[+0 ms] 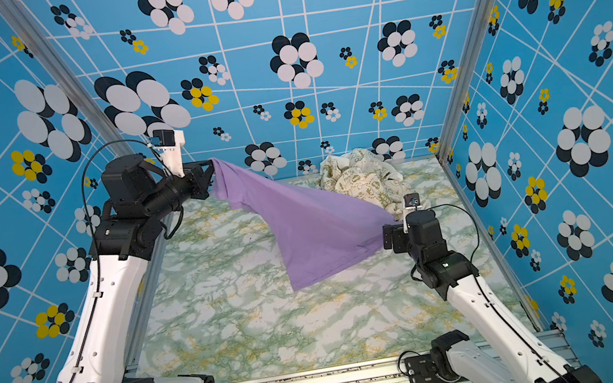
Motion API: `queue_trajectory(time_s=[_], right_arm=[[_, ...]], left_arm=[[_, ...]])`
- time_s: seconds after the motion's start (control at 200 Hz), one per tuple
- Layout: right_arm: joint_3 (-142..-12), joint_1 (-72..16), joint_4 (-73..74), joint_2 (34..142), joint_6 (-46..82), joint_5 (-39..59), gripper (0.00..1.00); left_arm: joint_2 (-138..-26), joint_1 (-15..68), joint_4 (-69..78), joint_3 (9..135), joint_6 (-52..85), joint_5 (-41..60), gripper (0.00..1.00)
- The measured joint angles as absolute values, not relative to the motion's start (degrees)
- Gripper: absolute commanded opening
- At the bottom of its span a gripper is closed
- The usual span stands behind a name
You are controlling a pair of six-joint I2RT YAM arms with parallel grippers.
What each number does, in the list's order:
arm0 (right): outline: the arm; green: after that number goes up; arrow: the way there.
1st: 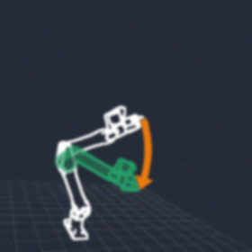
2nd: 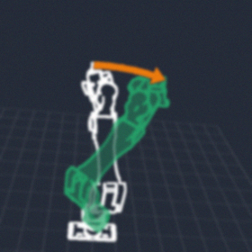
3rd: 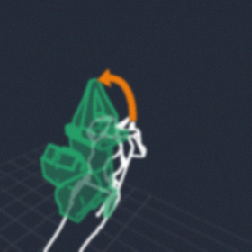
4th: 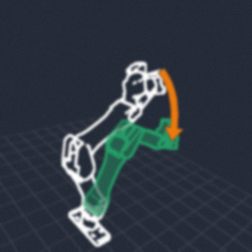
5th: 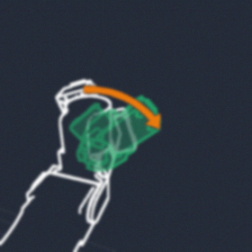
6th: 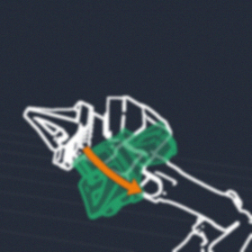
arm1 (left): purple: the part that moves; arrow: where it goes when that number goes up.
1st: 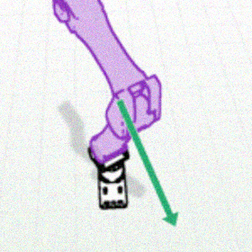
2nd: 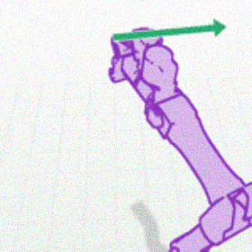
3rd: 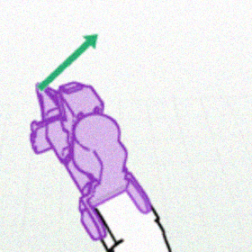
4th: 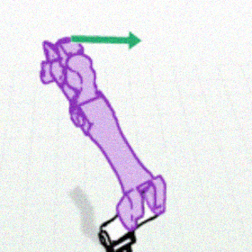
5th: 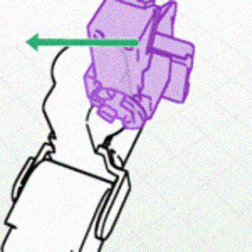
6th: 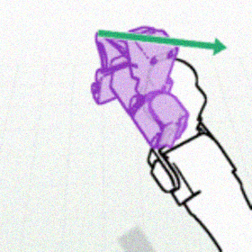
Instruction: Pick out a specific cloth from the pile
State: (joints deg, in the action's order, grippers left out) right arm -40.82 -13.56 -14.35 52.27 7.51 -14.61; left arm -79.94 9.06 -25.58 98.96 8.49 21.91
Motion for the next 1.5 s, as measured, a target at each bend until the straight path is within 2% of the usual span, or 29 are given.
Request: queue_trajectory(time_s=[0.175, 0.47, 0.77, 0.824, 0.854, 0.904, 0.944, 0.969, 1.089, 1.164, 1.334, 1.499], right_arm=[[-40.8, -13.6, -14.3, 52.5, 7.5, -14.4, 0.99], [-40.9, -13.6, -13.9, 53.2, 7.5, -14.1, 0.99], [-40.9, -13.6, -13.9, 53.2, 7.5, -13.9, 0.99], [-40.9, -13.5, -13.9, 53.2, 7.5, -13.8, 0.99], [-40.9, -13.5, -13.9, 53.2, 7.3, -13.7, 0.99], [-40.9, -13.5, -13.9, 53.2, 7.1, -13.5, 0.99], [-40.9, -13.5, -13.9, 53.2, 6.9, -13.4, 0.99], [-40.9, -13.5, -13.9, 53.2, 6.8, -13.4, 0.99], [-40.9, -13.5, -13.9, 53.3, 6.4, -13.4, 0.99], [-40.9, -13.5, -13.9, 53.8, 6.2, -13.4, 0.99], [-40.9, -13.5, -13.5, 54.7, 6.2, -13.1, 0.99], [-41.1, -13.5, -13.2, 54.7, 6.2, -13.0, 0.99]], left_arm=[[-80.6, 5.9, -28.6, 102.2, 8.3, 21.9, 0.0], [-80.6, 5.7, -29.4, 103.4, 7.8, 22.8, 0.0], [-81.0, 9.6, -30.7, 92.4, 3.2, 18.5, 0.0], [-81.6, 10.9, -31.5, 90.2, 2.0, 16.8, 0.08], [-82.0, 11.4, -31.9, 88.9, 1.4, 15.8, 0.16], [-82.6, 12.0, -32.7, 86.8, 0.7, 14.4, 0.4], [-83.2, 12.2, -33.3, 85.2, 0.0, 13.4, 0.64], [-83.5, 12.1, -33.5, 84.4, -0.1, 12.9, 0.73], [-83.9, 12.3, -34.4, 82.9, -0.1, 11.9, 0.93], [-83.5, 13.6, -33.1, 82.9, -0.1, 11.9, 1.0], [-83.6, 21.6, -30.0, 83.4, -2.3, 11.9, 1.0], [-90.4, 29.5, -27.6, 85.6, -3.3, 12.0, 0.9]])
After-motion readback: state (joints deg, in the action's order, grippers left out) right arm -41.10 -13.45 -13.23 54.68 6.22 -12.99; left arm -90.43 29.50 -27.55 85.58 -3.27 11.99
